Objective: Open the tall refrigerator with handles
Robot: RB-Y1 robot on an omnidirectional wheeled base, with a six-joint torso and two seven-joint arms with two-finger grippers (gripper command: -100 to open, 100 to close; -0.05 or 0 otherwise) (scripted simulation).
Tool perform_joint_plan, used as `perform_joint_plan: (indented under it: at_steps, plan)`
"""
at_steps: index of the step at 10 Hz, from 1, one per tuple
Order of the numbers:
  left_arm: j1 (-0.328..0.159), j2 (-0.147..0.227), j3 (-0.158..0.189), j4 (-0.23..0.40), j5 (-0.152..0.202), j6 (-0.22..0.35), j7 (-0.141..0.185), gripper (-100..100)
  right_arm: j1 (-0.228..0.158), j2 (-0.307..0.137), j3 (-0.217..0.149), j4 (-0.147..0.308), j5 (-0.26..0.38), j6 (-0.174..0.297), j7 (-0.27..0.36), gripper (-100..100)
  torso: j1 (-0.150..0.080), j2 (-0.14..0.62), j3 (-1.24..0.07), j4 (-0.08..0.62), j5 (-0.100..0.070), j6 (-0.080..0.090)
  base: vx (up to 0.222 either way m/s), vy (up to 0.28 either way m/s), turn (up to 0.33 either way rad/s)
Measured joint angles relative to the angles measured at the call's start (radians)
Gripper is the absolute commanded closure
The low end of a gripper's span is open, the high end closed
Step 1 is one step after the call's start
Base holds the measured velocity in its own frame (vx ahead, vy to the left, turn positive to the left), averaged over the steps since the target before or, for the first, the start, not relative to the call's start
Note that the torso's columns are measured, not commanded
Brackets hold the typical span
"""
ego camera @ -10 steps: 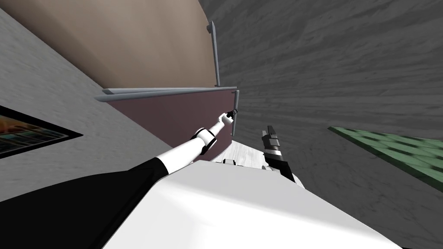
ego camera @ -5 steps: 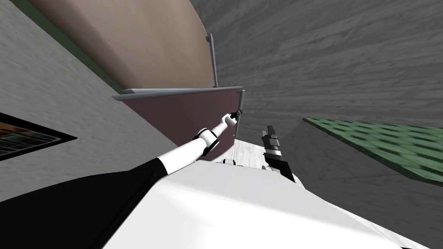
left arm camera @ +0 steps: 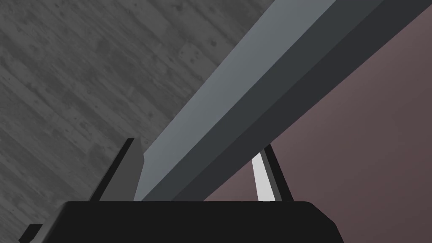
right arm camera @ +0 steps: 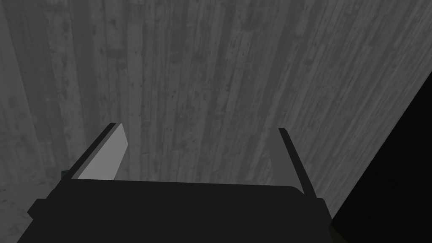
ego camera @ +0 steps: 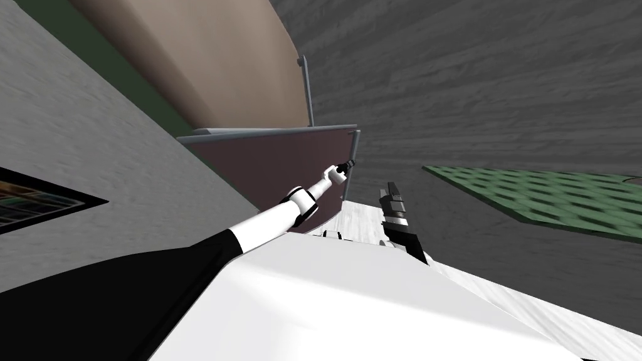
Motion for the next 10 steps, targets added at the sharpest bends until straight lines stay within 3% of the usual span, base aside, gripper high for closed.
perform_joint_plan:
  at_steps: [1, 5, 10]
  plan:
    - [0.001, -0.002, -0.001, 0.005, -0.001, -0.003, 0.0, 100, 0.0, 0.0, 0.0, 0.0, 0.0, 0.0, 0.0, 0, 0.002, -0.001, -0.001, -0.002, 0.0, 0.0, -0.075, 0.055, -0.298]
    - [0.05, 0.033, 0.022, -0.072, 0.011, 0.034, -0.034, 100, 0.0, 0.0, 0.0, 0.0, 0.0, 0.0, 0.0, 0, 0.001, 0.002, 0.001, -0.005, -0.001, 0.002, -0.128, 0.092, -0.316]
    - [0.152, 0.1, 0.064, -0.241, 0.04, 0.12, -0.096, 100, 0.0, 0.0, 0.0, 0.0, 0.0, 0.0, 0.0, 0, 0.003, 0.002, 0.002, -0.005, 0.0, 0.001, -0.171, 0.086, -0.411]
